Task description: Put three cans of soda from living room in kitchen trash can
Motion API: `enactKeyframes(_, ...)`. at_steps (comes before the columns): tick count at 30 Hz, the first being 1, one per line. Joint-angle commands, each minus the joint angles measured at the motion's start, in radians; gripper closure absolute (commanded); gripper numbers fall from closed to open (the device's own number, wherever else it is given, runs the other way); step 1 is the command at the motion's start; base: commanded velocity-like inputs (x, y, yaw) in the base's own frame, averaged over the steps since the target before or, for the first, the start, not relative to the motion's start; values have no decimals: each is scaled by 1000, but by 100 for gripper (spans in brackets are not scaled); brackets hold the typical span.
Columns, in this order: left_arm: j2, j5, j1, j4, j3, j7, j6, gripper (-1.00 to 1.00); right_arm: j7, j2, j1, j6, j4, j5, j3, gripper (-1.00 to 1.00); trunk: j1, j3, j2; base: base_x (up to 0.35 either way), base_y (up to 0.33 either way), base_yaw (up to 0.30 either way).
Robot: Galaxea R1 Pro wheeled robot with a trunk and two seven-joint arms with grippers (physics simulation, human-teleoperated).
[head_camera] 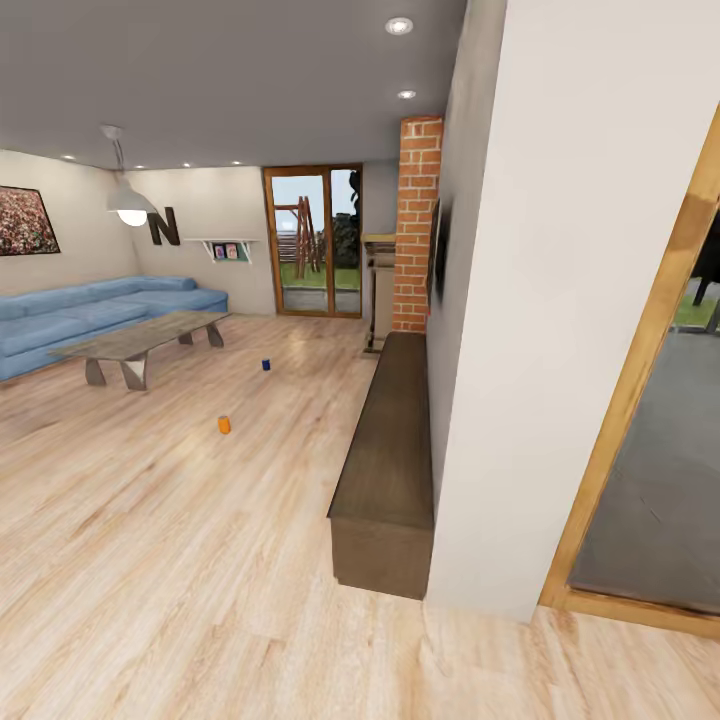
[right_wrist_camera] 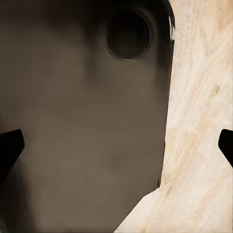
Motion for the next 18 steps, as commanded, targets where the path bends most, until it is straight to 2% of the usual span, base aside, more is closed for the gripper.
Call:
enactKeyframes(1,0,0,0,0,0,0,0,-100,0,0,0,0,0,0,0,-100,0,0,0,0,0,0)
enactKeyframes(18,-2,1,0,4,5,-6,-1,-100,8,3,1,-2,-1,1,7,-100,0,0,0,0,0,0)
